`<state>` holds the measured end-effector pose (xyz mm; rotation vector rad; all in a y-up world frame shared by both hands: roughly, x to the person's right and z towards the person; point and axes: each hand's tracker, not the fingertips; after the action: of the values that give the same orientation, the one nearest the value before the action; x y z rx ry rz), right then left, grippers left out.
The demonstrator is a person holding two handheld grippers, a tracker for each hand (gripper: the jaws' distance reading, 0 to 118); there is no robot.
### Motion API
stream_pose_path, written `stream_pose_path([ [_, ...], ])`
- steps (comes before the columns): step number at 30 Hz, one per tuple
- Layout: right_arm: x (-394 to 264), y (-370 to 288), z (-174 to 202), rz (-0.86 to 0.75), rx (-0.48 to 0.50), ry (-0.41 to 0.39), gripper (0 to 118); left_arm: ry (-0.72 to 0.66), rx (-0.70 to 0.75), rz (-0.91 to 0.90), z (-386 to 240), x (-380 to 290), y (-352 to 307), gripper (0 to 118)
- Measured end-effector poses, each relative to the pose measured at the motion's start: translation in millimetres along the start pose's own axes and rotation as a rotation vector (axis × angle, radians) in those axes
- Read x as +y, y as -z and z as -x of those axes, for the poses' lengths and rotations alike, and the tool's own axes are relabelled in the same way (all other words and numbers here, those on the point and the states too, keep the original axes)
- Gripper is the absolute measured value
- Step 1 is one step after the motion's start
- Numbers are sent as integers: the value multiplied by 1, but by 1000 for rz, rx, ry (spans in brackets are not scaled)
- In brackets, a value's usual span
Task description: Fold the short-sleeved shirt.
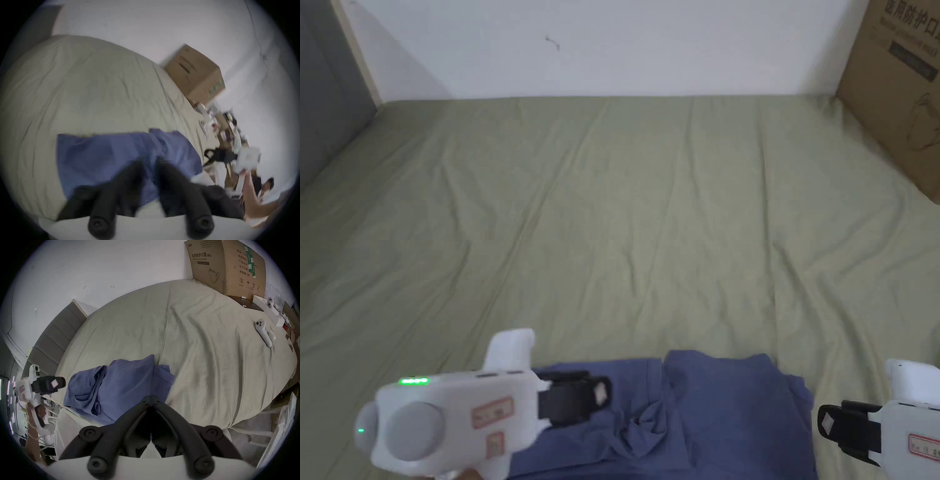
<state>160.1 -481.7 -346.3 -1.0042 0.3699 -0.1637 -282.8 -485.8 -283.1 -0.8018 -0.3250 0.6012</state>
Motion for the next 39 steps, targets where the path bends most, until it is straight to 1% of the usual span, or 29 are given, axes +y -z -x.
stream_pose_path([
  [2, -1, 2, 2, 3, 16, 4, 0, -27, 112, -28, 11, 2, 0, 1],
  [3, -1, 4, 3, 4, 24, 5, 0, -44, 173, -11, 14, 5, 6, 1],
  [4, -2, 5, 5, 3, 26, 5, 0, -35, 174, 13, 17, 4, 12, 1],
  [5, -2, 7, 6, 4, 30, 4, 0, -44, 147, 21, 21, 1, 18, 1],
  [6, -2, 8, 7, 7, 33, 5, 0, -85, 118, 68, 21, -3, 27, 1],
  [7, -3, 9, 8, 9, 35, 7, 0, -90, 98, 99, 16, -10, 38, 1],
  [9, -3, 10, 8, 10, 45, 11, 0, -59, 52, 138, 4, -20, 52, 1],
  [13, -4, 10, 9, 9, 45, 20, 0, 29, 16, 232, -32, -41, 81, 1],
  [17, -5, 6, 7, 9, 43, 19, 0, 88, -19, 254, -59, -55, 93, 1],
  [19, -5, 4, 7, 7, 34, 19, 0, 114, -72, 293, -66, -63, 98, 1],
  [22, -7, 0, 7, 4, 37, 28, 0, 169, -41, 293, -76, -70, 103, 0],
  [24, -7, -2, 7, 0, 38, 29, 0, 144, -42, 289, -68, -65, 94, 0],
  [25, -7, -4, 7, -2, 36, 27, 0, 106, -77, 265, -64, -59, 86, 0],
  [26, -7, -5, 8, -3, 35, 21, 0, 84, -98, 240, -59, -52, 76, 0],
  [29, -5, -7, 10, -6, 34, 14, 0, 7, -99, 124, -30, -25, 33, 1],
  [33, -1, -3, 18, -2, 33, -7, 0, -146, -85, 9, 33, 0, -23, 2],
  [34, 0, -2, 20, 0, 34, -10, 0, -167, -54, -9, 50, 1, -34, 5],
  [35, 0, 0, 23, 5, 37, -14, 0, -185, -27, -26, 65, 1, -43, 10],
  [36, 1, 3, 25, 11, 40, -18, 0, -197, -10, -32, 80, 0, -51, 28],
  [37, 2, 7, 28, 15, 42, -20, 0, -221, 3, -28, 94, -2, -55, 51],
  [38, 4, 10, 31, 19, 45, -21, 0, -254, 6, -33, 105, -5, -56, 79],
  [39, 7, 13, 35, 22, 50, -22, 0, -278, -12, -35, 104, -10, -58, 103],
])
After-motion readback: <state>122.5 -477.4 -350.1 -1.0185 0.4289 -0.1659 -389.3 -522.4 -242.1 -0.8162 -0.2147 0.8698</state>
